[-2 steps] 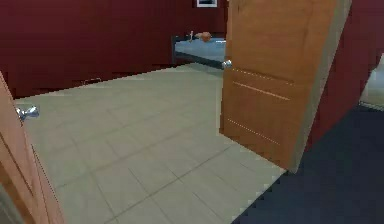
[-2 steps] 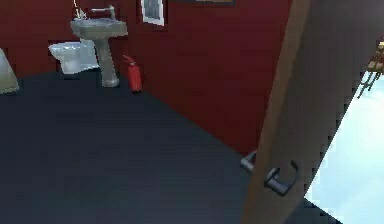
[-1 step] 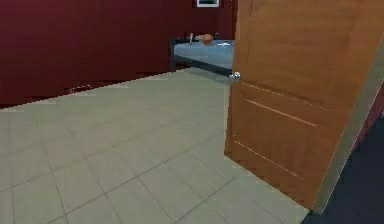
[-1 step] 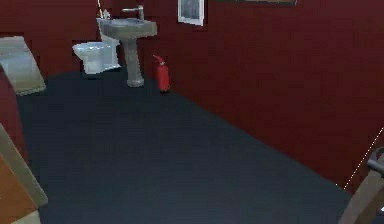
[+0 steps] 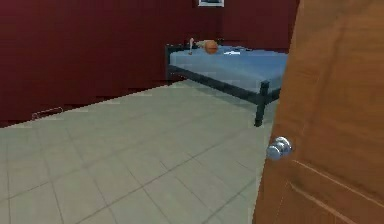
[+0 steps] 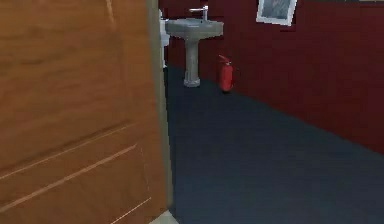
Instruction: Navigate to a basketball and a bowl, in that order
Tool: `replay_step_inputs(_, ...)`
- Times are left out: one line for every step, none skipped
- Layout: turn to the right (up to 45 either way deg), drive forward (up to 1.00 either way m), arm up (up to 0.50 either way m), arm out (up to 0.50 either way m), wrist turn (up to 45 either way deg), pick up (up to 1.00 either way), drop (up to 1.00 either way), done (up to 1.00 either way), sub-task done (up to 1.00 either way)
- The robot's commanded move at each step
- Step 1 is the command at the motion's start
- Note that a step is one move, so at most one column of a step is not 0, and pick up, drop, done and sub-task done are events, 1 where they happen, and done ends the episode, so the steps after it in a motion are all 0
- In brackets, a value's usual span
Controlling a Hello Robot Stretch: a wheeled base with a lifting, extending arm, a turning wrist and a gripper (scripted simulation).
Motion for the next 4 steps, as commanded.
replay_step_inputs(-3.0,0.00,0.00,0.00,0.0,0.00,0.00,0.00,0.00)
replay_step_inputs(0.0,0.90,0.00,0.00,0.0,0.00,0.00,0.00,0.00)
replay_step_inputs(9.0,0.00,0.00,0.00,0.0,0.00,0.00,0.00,0.00)
replay_step_inputs(0.0,1.00,0.00,0.00,0.0,0.00,0.00,0.00,0.00)
